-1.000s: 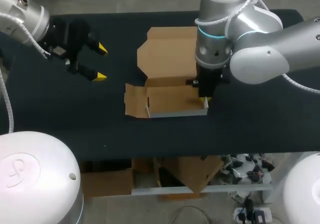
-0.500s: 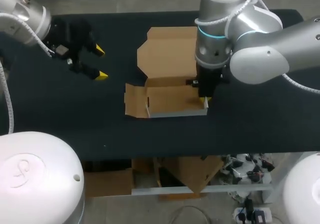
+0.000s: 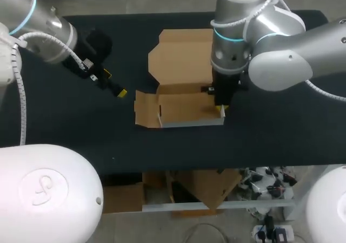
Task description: Assemble the packaging by folding the flat box into shape, placing the metal phone stand inside, and closing the box properly
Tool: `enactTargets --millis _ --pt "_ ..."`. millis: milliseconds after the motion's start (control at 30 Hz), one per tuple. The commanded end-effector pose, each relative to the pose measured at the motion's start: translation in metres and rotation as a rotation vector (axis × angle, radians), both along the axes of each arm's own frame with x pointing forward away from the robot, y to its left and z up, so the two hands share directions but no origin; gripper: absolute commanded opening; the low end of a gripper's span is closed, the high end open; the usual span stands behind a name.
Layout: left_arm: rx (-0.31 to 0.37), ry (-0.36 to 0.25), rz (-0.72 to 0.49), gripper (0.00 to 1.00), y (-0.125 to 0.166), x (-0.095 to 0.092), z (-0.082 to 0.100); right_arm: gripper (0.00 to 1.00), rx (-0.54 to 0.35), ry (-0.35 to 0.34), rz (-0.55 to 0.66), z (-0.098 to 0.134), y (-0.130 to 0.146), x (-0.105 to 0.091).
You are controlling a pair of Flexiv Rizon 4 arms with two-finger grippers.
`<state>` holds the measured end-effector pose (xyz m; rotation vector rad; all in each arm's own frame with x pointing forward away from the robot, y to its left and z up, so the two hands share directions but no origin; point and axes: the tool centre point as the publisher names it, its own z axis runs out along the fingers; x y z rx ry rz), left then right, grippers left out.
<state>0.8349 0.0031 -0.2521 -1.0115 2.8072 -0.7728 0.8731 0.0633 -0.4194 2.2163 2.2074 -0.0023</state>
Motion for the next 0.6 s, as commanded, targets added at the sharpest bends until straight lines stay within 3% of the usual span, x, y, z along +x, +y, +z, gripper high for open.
enactTargets --millis 33,233,600 --pt "0.048 0.34 0.466 1.0 -0.011 0.009 -0.017 0.0 -0.003 0.002 -0.001 0.0 0.001 0.001" --pt "-0.016 0.479 0.629 1.0 -0.01 0.012 -0.039 0.0 -0.003 0.002 -0.001 0.0 0.001 0.001" --pt "-0.157 0.596 0.803 1.0 -0.017 0.009 -0.065 0.0 -0.003 0.002 -0.001 0.0 0.001 0.001"
